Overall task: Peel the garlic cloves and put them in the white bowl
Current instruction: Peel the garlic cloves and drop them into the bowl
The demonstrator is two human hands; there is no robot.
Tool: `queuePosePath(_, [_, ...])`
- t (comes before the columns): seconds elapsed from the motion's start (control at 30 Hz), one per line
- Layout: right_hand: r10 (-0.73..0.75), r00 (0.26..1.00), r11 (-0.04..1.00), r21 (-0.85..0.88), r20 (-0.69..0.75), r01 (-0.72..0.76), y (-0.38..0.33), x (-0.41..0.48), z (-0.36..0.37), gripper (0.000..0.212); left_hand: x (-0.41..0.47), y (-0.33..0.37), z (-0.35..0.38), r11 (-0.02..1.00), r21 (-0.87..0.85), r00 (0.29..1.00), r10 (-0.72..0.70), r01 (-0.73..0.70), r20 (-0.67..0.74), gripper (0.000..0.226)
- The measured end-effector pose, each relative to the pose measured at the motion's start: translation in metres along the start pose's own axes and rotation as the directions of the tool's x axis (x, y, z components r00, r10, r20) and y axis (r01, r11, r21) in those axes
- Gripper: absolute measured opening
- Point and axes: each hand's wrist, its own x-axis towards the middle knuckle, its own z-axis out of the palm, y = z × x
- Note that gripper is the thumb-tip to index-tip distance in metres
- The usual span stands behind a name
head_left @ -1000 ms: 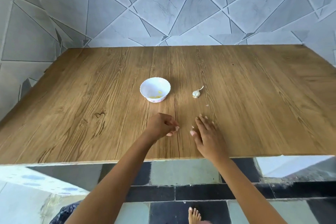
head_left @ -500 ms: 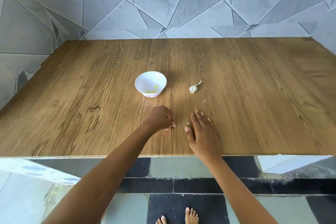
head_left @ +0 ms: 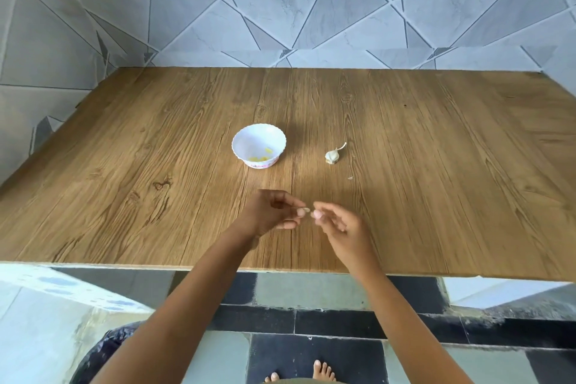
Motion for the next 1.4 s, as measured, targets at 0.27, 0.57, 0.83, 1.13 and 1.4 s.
queuePosePath(0.27, [0.389, 0.871, 0.755, 0.437, 0.301, -0.488, -0.017, 0.014, -0.004, 0.01, -0.003, 0.003, -0.001, 0.992, 0.105, 0.997, 0.073, -0.075, 0.023, 0.006])
queuePosePath(0.57, [-0.206, 0.966, 0.977, -0.03, 0.159, 0.213, -0.009, 0.015, -0.003, 0.01, -0.001, 0.007, -0.005, 0.995, 0.088, 0.993, -0.063, 0.055, 0.098, 0.007])
queuePosePath(0.83, [0.173, 0.943, 0.953, 0.192, 0.286, -0.233, -0.017, 0.019, -0.005, 0.006, 0.004, -0.003, -0.005, 0.957, 0.237, 0.985, 0.157, -0.169, 0.066, 0.007])
queuePosePath(1.13, [0.438, 0.747, 0.61, 0.445, 0.499, -0.655, -0.029, 0.027, -0.011, 0.01, 0.011, -0.006, -0.008, 0.379, 0.673, 0.67, 0.704, -0.635, 0.236, 0.005])
queuePosePath(1.4, [-0.087, 0.982, 0.978, 0.201, 0.167, 0.053, -0.011, 0.019, -0.002, 0.008, 0.003, 0.0, -0.01, 0.999, -0.051, 0.984, -0.01, 0.019, 0.177, 0.011])
